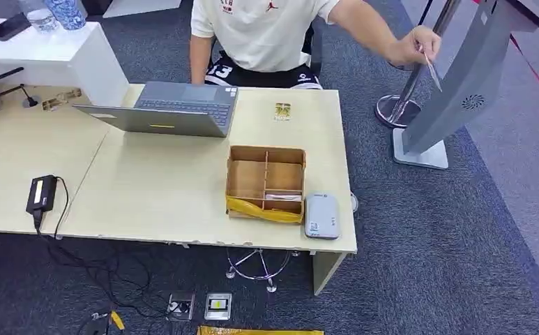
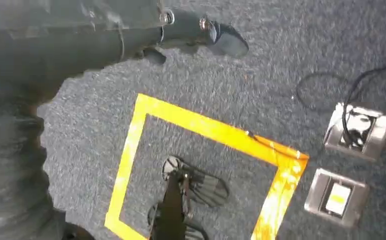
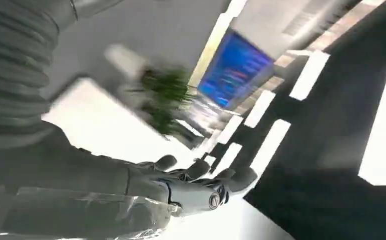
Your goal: Pass the card to the sensor for recognition and then transmit it.
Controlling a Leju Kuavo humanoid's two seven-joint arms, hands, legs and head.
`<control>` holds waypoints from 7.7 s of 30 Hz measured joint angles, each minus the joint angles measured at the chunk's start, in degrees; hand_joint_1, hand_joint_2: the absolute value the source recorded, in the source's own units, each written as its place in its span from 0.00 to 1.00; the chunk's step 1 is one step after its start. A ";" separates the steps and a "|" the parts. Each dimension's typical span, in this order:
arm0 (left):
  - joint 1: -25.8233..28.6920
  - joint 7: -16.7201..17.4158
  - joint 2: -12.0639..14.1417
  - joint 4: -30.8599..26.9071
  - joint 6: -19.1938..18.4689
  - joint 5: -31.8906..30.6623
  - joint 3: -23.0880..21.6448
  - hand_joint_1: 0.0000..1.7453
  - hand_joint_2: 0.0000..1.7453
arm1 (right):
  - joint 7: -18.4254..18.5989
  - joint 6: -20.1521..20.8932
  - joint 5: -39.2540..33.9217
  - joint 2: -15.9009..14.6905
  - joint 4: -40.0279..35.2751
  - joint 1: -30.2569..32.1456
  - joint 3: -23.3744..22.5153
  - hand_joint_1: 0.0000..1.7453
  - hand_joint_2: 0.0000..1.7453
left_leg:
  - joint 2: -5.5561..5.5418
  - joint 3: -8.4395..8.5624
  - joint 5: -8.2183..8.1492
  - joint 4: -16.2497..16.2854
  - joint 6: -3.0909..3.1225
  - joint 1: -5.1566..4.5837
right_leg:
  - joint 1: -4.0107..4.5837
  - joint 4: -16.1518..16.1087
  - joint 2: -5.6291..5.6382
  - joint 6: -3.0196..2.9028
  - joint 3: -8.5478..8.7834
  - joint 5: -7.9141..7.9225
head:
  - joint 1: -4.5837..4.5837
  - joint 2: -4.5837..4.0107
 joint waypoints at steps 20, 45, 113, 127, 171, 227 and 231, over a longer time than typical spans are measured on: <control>-0.64 -2.23 0.07 0.07 -3.10 -1.97 -1.55 0.00 1.00 | 7.65 33.64 21.16 34.32 -12.47 -10.21 19.46 0.00 1.00 | 0.13 -0.09 0.21 -0.03 -0.33 0.39 | 0.43 0.01 0.15 -0.28 -0.23 0.19 | 0.00 0.02; -1.34 -0.37 0.20 0.13 -1.99 -5.88 -4.48 0.00 1.00 | 11.19 25.55 25.94 42.31 4.14 -4.93 24.89 0.33 1.00 | 0.36 -0.14 0.19 -0.01 -0.34 0.38 | 0.42 -0.08 0.48 -0.34 -0.40 0.26 | 0.02 0.00; -1.22 1.60 -1.60 0.13 -1.40 -7.02 -6.14 0.00 1.00 | 16.57 25.94 27.23 42.44 2.04 18.93 20.81 1.00 1.00 | 0.68 -0.13 0.13 -0.02 -0.39 0.39 | 0.42 -0.10 0.79 -0.33 -0.45 0.29 | 0.04 0.00; -1.08 2.36 -1.97 0.13 -1.59 -6.62 -6.12 0.00 1.00 | 15.63 28.17 27.30 43.47 2.54 20.74 21.75 1.00 1.00 | 0.69 -0.09 0.12 -0.02 -0.41 0.39 | 0.42 -0.10 0.82 -0.33 -0.45 0.30 | 0.04 0.00; -2.15 0.74 -2.43 0.13 0.83 -7.30 -6.14 0.00 1.00 | 0.66 9.95 23.02 40.52 -2.22 -9.93 12.52 1.00 1.00 | 0.86 -0.11 0.17 0.01 -0.40 0.37 | 0.40 -0.07 0.99 -0.38 -0.51 0.50 | 0.02 0.00; -1.58 -5.79 -3.23 0.13 6.06 -2.21 -5.27 0.00 1.00 | 12.05 12.42 22.17 27.16 3.58 -5.19 14.60 0.00 1.00 | 0.68 -0.08 0.17 0.09 -0.35 0.43 | 0.45 -0.26 0.72 -0.33 -0.34 0.54 | 0.02 0.00; -2.38 -5.81 -2.99 0.02 5.95 -1.90 -5.29 0.00 1.00 | 17.18 18.59 21.70 25.51 -5.86 3.81 11.45 0.00 1.00 | 0.81 -0.05 0.15 0.08 -0.37 0.44 | 0.46 -0.23 0.85 -0.33 -0.35 0.55 | 0.04 0.00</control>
